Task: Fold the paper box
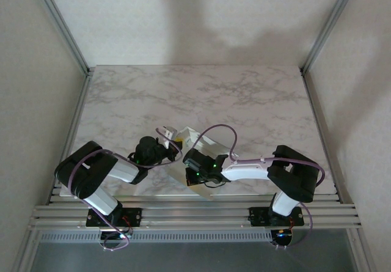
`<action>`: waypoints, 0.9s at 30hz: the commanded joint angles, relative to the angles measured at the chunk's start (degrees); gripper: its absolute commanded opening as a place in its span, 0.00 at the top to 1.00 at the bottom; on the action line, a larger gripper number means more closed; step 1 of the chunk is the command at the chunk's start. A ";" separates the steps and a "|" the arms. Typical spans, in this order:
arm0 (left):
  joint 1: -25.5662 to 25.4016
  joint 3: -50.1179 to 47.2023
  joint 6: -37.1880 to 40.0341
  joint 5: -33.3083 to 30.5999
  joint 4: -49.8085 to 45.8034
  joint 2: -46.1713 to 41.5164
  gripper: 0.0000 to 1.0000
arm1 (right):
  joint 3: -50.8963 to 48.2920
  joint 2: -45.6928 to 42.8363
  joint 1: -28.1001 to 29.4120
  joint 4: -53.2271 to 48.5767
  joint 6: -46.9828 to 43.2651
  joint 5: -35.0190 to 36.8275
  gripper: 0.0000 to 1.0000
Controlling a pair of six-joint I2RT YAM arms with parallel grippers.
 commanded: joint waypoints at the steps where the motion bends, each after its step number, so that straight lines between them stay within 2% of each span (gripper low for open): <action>1: -0.91 2.36 2.28 -0.08 -3.56 0.12 1.00 | -1.35 -0.69 -0.94 -2.07 -2.18 -0.82 1.00; 8: -1.63 4.77 4.58 -0.78 -7.42 0.28 1.00 | -1.35 -4.72 -2.14 -2.66 -5.19 -2.01 1.00; 17: -3.72 7.12 7.14 -3.46 -11.12 0.37 1.00 | -0.70 -14.32 -5.32 -7.34 -10.53 -5.07 1.00; 27: -4.36 8.69 8.28 -3.41 -12.98 0.76 1.00 | 7.96 -25.56 -15.33 -21.59 -17.43 -11.92 1.00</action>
